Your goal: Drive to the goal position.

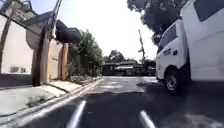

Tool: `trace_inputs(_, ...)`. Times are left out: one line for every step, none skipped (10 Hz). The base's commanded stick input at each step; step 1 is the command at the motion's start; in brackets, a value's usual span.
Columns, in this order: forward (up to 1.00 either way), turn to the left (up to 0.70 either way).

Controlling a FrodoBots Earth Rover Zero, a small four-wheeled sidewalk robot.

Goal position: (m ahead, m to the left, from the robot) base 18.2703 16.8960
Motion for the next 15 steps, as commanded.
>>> trace_inputs(1.00,-0.06)
trace_inputs(1.00,-0.01)
trace_inputs(1.00,-0.06)
trace_inputs(1.00,-0.14)
trace_inputs(1.00,-0.36)
trace_inputs(1.00,-0.40)
trace_inputs(1.00,-0.35)
trace_inputs(1.00,-0.21)
trace_inputs(1.00,-0.09)
trace_inputs(1.00,0.00)
trace_inputs(1.00,0.00)
trace_inputs(1.00,0.00)
trace_inputs(1.00,0.00)
trace_inputs(1.00,0.00)
trace_inputs(1.00,0.00)
